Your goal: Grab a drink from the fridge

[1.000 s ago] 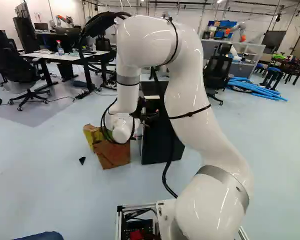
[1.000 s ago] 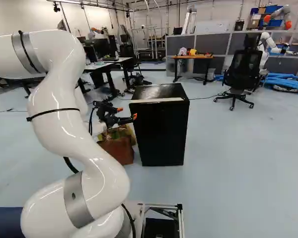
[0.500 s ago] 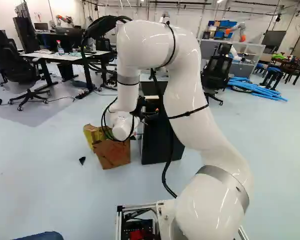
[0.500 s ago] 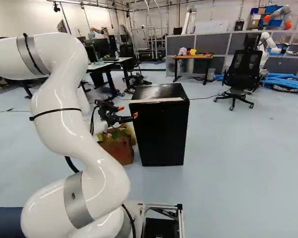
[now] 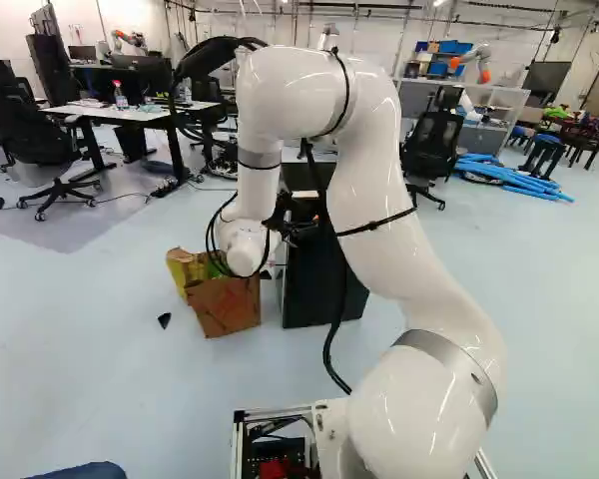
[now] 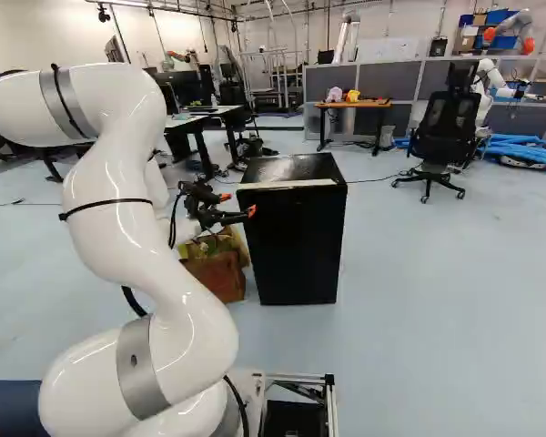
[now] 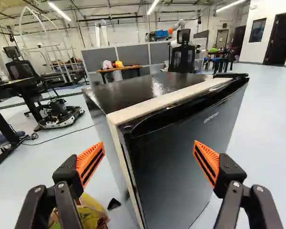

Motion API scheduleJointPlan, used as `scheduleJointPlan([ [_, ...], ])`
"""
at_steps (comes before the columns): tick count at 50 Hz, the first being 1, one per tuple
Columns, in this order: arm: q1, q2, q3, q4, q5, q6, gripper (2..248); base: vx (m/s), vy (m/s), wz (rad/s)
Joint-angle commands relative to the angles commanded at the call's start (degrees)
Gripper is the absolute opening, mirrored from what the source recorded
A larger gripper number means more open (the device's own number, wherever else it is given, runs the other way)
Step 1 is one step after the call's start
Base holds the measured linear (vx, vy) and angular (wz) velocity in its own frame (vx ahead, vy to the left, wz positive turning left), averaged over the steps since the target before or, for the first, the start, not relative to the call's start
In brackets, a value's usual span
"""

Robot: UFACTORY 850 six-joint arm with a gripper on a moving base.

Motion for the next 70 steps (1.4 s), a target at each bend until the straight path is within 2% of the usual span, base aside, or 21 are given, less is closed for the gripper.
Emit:
scheduleJointPlan([
  [53, -3.1, -0.4, -0.7, 0.0, 0.0, 0.0, 247, 0.0, 0.0, 0.0],
  [70, -3.2, -0.1, -0.2, 0.0, 0.0, 0.0, 247, 0.0, 0.0, 0.0],
])
